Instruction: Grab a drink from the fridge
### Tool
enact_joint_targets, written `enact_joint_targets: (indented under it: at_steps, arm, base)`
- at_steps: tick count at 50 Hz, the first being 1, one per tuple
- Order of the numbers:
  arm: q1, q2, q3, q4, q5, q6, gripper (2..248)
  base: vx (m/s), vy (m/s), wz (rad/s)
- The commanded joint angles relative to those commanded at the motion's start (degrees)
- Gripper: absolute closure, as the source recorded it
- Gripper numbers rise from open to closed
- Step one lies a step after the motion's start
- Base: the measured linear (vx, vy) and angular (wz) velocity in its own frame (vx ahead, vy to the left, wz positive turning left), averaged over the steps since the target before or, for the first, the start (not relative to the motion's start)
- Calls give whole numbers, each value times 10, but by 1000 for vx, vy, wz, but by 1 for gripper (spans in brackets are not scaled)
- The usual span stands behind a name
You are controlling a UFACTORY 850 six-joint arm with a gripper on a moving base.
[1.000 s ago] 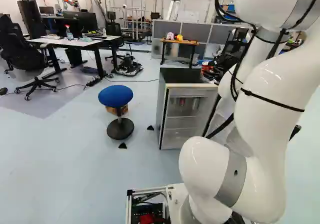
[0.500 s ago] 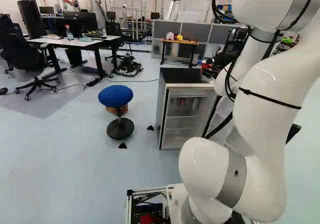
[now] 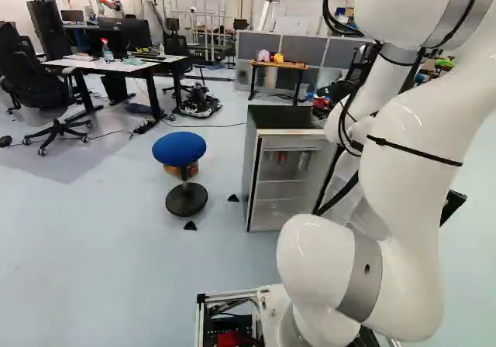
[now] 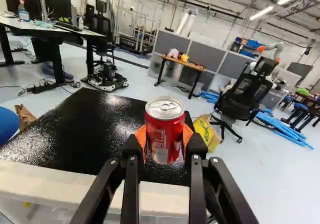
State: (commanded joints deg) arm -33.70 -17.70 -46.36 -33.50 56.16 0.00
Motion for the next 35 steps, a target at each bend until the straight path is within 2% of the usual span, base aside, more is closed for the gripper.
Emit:
enact_joint_targets:
  at_steps: [35]
  arm:
    - [54, -9, -11, 120, -63, 0, 158]
  base:
    - [0, 0, 0]
